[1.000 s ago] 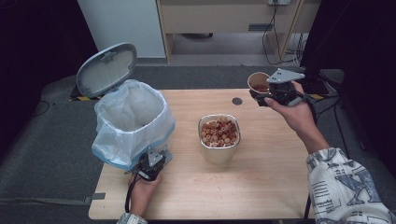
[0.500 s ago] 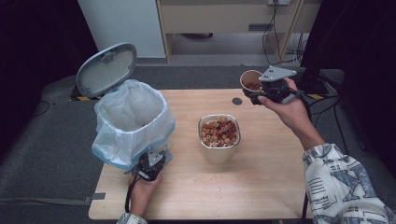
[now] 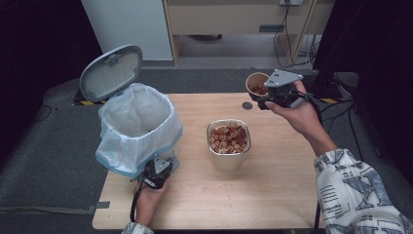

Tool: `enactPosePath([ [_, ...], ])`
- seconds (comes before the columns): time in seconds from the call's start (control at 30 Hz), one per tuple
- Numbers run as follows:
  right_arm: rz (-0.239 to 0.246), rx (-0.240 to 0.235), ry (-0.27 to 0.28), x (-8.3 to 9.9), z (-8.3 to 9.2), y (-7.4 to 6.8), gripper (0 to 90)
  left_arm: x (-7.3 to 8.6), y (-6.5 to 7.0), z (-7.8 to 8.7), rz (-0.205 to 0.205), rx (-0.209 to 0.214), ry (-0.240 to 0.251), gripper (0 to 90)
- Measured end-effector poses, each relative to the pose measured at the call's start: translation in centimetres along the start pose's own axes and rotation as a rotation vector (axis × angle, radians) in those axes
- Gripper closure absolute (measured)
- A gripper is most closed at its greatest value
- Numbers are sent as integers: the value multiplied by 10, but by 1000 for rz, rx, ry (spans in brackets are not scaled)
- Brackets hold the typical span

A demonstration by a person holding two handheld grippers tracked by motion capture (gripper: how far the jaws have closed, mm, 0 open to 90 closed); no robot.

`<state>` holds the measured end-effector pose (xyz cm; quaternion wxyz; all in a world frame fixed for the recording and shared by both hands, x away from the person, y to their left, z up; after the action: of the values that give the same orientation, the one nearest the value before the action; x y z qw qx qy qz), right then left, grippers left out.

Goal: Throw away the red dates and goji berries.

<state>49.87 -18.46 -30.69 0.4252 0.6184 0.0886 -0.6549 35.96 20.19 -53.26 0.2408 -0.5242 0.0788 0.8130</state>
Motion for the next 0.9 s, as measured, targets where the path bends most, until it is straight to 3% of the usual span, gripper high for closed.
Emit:
enactPosePath([
  [0.13,39,-30,6,-4,-2,-7,320,0,0,0,-1,-1,0,891],
  [0.27,47,-21,3,-4,-3,-6,320,0,0,0,-2,0,-1,891],
  [0.37,70,-40,9,-6,-5,-12,320,0,0,0,-1,0,0,891],
  [0.53,78,-40,3,-6,-8,-15,320,0,0,0,-1,0,-1,891],
  [0.67,98,-68,11,-8,-10,-20,319,0,0,0,0,0,-1,891],
  [0.77,77,-43,6,-8,-10,-16,319,0,0,0,0,0,0,891],
  [0.9,101,-61,6,-9,-12,-22,319,0,0,0,0,0,-1,891],
])
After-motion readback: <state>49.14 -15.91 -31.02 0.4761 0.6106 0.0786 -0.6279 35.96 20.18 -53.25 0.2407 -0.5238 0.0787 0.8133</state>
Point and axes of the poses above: each handheld gripper's, and its own axes: z roughly backward along the jaws, x roughly out of its underside, y roughly to its right, the point moved 1 cm from there along -z, roughly forward along the jaws, and after that the axes turned 13 degrees about y, right-handed, at the moved point
